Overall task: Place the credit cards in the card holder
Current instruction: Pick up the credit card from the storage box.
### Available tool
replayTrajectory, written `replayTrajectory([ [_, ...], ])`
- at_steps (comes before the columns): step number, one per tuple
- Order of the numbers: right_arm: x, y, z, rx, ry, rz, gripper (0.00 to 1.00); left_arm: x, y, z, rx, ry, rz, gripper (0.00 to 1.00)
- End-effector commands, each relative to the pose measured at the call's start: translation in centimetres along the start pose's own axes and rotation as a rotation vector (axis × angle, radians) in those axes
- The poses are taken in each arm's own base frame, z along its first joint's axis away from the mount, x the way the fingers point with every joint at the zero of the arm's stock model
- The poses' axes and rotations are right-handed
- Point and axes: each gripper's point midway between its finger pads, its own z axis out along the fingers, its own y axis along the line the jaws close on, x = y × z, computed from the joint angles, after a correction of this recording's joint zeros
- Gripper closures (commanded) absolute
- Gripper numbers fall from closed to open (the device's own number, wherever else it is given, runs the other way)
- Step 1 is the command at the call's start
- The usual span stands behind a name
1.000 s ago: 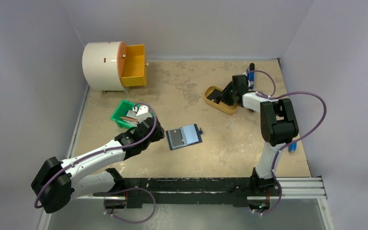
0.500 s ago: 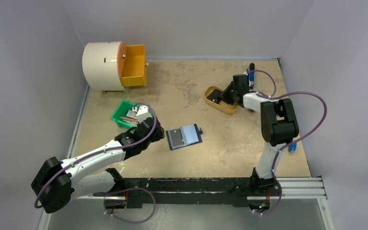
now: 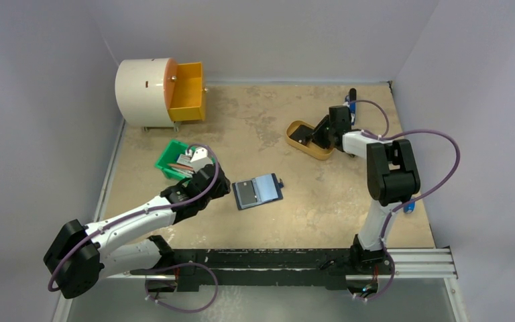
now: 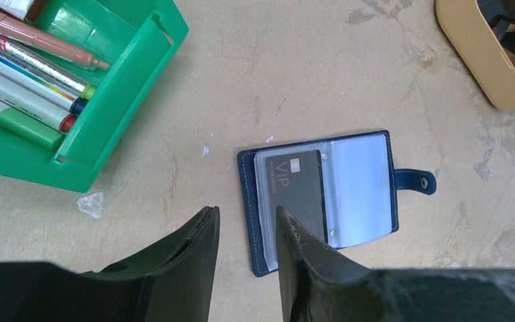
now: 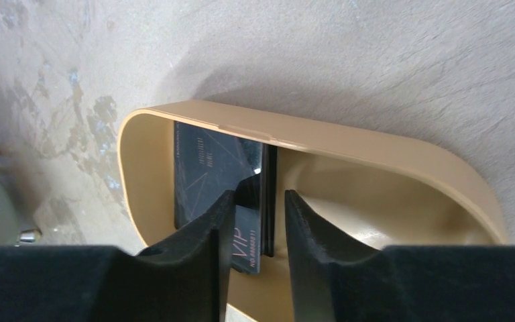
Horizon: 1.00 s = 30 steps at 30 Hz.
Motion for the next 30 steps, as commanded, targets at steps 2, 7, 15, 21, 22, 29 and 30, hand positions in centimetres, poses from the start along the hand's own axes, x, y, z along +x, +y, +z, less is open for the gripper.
replayTrajectory([
  [2,-0.7,0.5,-0.8,-0.026,-0.012,-0.017,0.57,-1.2,-1.8,-0.1,0.051,-0.029,-0.043,0.65],
  [7,-0.6,1.0,-0.4,-0.045,0.013,-0.029,0.54,-1.1,-1.8,-0.1,0.052,-0.028,-0.042,0.65],
  [15,-0.1,0.5,-0.2,-0.035,0.028,-0.026,0.67,-1.1,-1.8,-0.1,0.051,-0.027,-0.044,0.65],
  [21,-0.3,-0.1,-0.7,-0.027,0.006,-0.014,0.74,-1.0,-1.8,-0.1,0.052,-0.026,-0.044,0.65],
  [22,-0.4,-0.1,-0.8,-0.028,0.002,-0.013,0.74,-1.1,-1.8,-0.1,0.052,-0.026,-0.045,0.65],
  [29,-0.8,-0.2,-1.3,-0.031,-0.016,-0.01,0.79,-0.9,-1.8,0.0,0.053,-0.021,-0.043,0.65],
  [30,-0.9,-0.2,-1.4,-0.031,-0.019,-0.011,0.8,-0.9,-1.8,0.0,0.053,-0.022,-0.045,0.65],
])
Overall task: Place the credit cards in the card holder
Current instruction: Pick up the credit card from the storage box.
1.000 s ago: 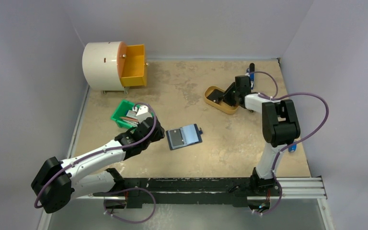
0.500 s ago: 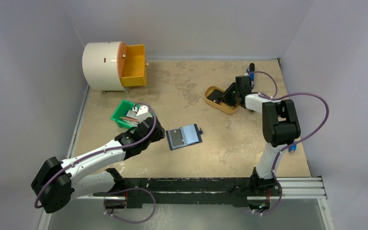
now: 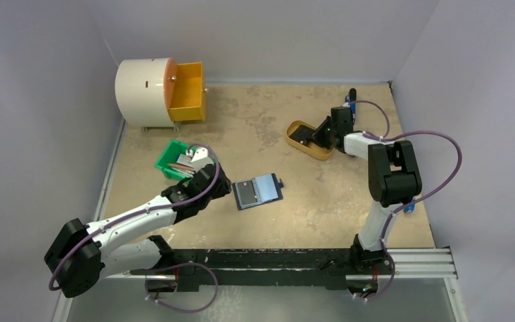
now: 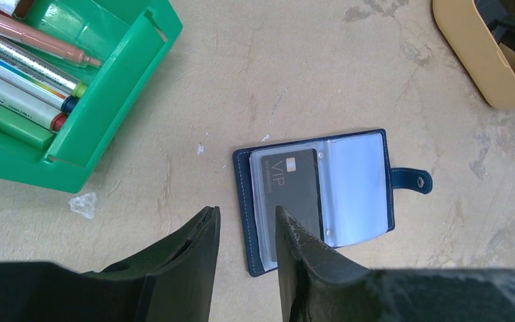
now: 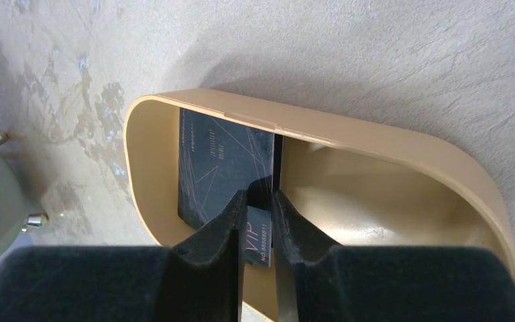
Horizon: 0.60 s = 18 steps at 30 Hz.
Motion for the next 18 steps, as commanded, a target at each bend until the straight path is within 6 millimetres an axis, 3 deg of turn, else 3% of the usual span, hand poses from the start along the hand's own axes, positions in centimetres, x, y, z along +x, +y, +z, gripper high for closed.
replayTrajectory([
  [1,-1.2,-0.1,-1.1,0.005,-0.044,-0.004,0.8,-1.1,-1.6,-0.1,0.047,-0.029,-0.036,0.65],
  [18,-2.2,1.0,-2.9,-0.026,-0.074,-0.018,0.9,-1.1,-1.8,-0.2,0.053,-0.029,-0.039,0.65],
])
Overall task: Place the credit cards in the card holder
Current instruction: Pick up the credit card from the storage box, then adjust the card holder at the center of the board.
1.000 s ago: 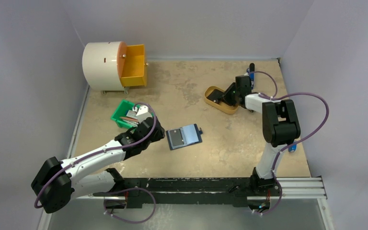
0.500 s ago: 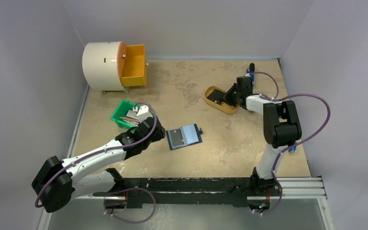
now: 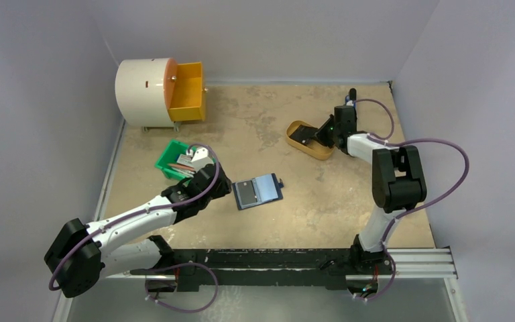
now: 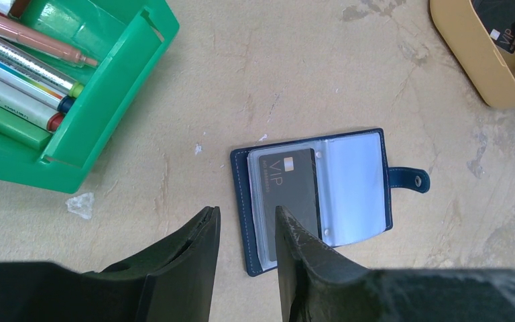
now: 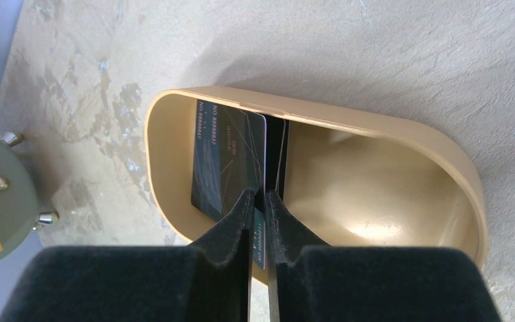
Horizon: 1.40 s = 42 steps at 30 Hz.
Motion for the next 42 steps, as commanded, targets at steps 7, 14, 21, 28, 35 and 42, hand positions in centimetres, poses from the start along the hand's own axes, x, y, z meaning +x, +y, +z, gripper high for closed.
replayTrajectory([
  [7,-1.7,1.3,-1.3,-0.027,-0.044,-0.03,0.94,-1.1,-1.7,-0.2,0.05,-0.029,-0.035,0.65],
  [14,-1.8,2.1,-1.9,-0.057,-0.037,-0.018,1.0,-1.2,-1.8,-0.4,0.055,-0.032,-0.035,0.65],
  [21,-4.1,5.6,-4.3,-0.125,-0.081,0.063,1.0,-1.6,-1.8,-0.5,0.055,-0.04,-0.033,0.65],
  [28,-5.9,8.6,-6.8,-0.139,-0.069,0.16,1.0,-2.0,-2.0,-0.9,0.064,-0.051,-0.042,0.65],
  [35,-6.4,11.0,-10.3,-0.183,-0.008,0.391,1.0,-2.5,-2.2,-1.4,0.078,-0.066,-0.066,0.65],
  [42,-7.6,14.9,-14.9,-0.342,-0.073,0.086,1.0,-2.7,-2.2,-1.8,0.092,-0.073,-0.079,0.65],
])
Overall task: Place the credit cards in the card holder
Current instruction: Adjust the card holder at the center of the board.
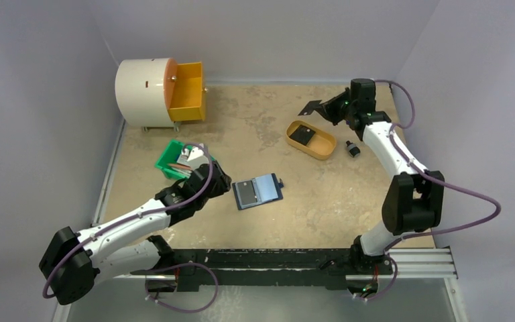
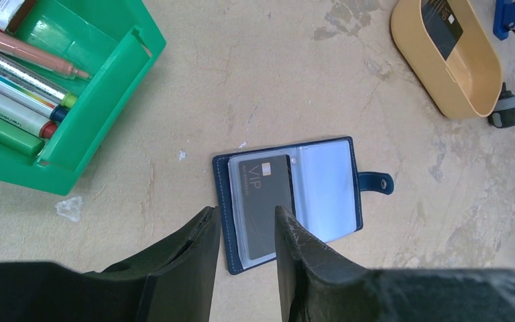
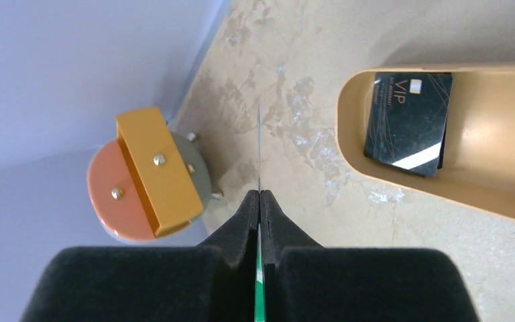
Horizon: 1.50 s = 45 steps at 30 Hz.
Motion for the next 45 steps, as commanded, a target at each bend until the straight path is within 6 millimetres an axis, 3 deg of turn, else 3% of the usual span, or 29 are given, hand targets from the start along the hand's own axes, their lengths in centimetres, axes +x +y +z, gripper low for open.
replayTrajectory([
  [1,0.6,6.3,-5.0,-0.212,0.004,-0.333,1.0,-1.3,-1.5,-0.6,0.047,-0.031,-0.03,0.65],
  [3,3.3,6.4,-6.9,-0.24,0.019,-0.557,1.0,-0.8,-2.2,-0.6,0.084,-0.005,-0.01,0.65],
  [4,5.5,6.0,-7.7,-0.258,0.053,-0.668,1.0,-0.4,-2.7,-0.5,0.109,0.01,-0.003,0.64],
  [6,8.6,3.9,-8.9,-0.256,0.107,-0.828,1.0,0.3,-3.7,-0.5,0.157,0.031,0.01,0.61],
  [10,14.4,-2.3,-10.2,-0.262,0.338,-0.912,1.0,1.4,-5.4,0.3,0.186,0.056,0.042,0.58],
  [14,17.8,-6.5,-10.8,-0.3,0.479,-0.887,1.0,2.5,-5.9,2.0,0.14,0.089,0.095,0.6],
  [20,19.2,-9.7,-9.2,-0.249,0.551,-0.838,1.0,3.4,-3.5,3.8,0.006,0.091,0.131,0.61],
  [27,20.0,-11.2,-7.5,-0.218,0.584,-0.79,1.0,5.3,-1.1,5.5,-0.108,0.137,0.217,0.62],
  [37,20.5,-13.5,-8.4,-0.161,0.573,-0.776,1.0,5.8,-1.3,7.2,-0.125,0.14,0.295,0.63],
  [45,19.8,-13.7,-9.7,-0.142,0.515,-0.773,1.0,5.2,-2.5,7.9,-0.11,0.123,0.302,0.64],
])
